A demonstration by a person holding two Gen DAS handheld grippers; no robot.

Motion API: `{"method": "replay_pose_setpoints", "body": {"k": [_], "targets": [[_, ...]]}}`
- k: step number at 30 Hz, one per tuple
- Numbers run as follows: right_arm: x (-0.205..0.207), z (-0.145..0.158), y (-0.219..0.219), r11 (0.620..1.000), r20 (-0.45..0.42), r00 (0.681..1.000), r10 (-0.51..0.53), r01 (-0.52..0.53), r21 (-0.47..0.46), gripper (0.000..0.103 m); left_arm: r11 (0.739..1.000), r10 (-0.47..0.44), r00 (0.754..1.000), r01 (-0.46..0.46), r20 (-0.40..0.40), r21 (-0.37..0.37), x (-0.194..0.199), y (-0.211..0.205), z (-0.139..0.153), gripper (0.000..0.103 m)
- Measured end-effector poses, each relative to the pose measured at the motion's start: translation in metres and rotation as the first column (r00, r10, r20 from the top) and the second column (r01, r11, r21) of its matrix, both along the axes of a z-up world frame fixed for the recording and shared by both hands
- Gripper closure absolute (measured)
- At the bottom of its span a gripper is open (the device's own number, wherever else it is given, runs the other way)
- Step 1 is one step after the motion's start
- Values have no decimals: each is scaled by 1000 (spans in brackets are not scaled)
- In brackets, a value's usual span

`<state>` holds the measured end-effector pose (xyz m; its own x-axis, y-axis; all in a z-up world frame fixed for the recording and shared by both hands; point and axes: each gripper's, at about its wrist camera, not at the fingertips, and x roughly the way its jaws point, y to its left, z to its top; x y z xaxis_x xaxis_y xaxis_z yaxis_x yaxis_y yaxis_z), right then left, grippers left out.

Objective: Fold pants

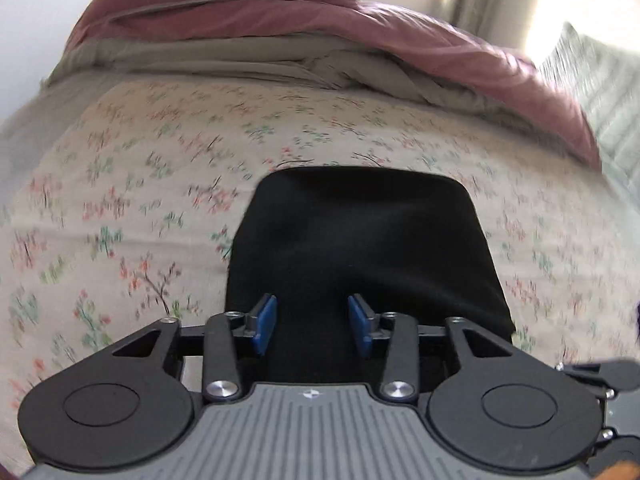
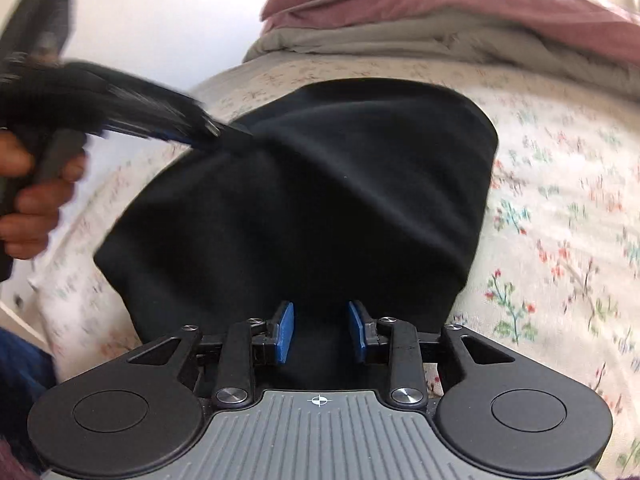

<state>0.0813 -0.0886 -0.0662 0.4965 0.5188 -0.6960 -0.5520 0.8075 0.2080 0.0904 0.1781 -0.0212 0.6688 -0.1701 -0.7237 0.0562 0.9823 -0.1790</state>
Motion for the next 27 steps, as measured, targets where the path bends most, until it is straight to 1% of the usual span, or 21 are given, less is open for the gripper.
{"method": "replay_pose_setpoints", "body": {"k": [2,3,4,6,7,10,12,14,15,17,19,20,22,23,25,26,27], "targets": [[-1,0,-1,1000,-11,1000,-7,7,9,72,996,16,1000,-18,-26,-84,2,16,-2,26],[1,-1,-5,1000,-21,1000,-4,5,20,72,993,22,999,-25,-31,-112,1,21,-2,26],[4,0,-7,1000,-37,999,2,-1,31,72,991,25,999,-28,-27,-128,1,24,-4,25],[12,13,-13,998,-75,997,19,-15,58,72,990,25,1000,-27,-12,-137,-3,24,-5,25],[16,21,-19,996,-73,997,7,-1,85,72,989,29,1000,-30,-12,-142,-3,25,-5,25],[26,33,-36,984,22,997,-74,69,163,71,989,27,1000,-28,-14,-148,-2,22,-4,25],[42,29,-35,982,28,995,-93,87,170,71,986,22,1000,-24,-16,-167,-4,24,-4,25],[65,9,-27,985,-35,993,-115,119,128,76,983,17,1000,-21,-23,-185,-3,25,-6,25],[74,-3,-23,985,-49,992,-115,120,122,76,983,17,1000,-20,-22,-183,-3,25,-7,25],[77,-12,-21,984,-1,994,-107,106,140,77,982,16,1000,-20,-21,-186,-4,25,-6,24],[78,-9,-17,982,-14,991,-133,133,131,77,980,14,1000,-19,-27,-199,-3,26,-6,24],[75,-7,-15,984,-6,990,-140,140,111,76,977,15,999,-21,-30,-211,-3,28,-6,24],[68,-1,-10,988,14,991,-135,134,76,73,968,22,999,-30,-33,-249,-2,34,-5,24],[66,0,-12,988,9,991,-133,132,80,72,963,28,999,-35,-33,-267,-3,37,-5,23],[68,5,-21,982,-28,990,-142,144,122,68,958,43,999,-50,-29,-282,-4,41,-3,21],[69,6,-28,976,-46,987,-155,160,148,64,959,54,998,-59,-25,-279,-6,43,-2,14],[69,8,-35,968,-61,983,-173,181,173,57,962,74,997,-78,-24,-262,-6,44,-1,7]]}}
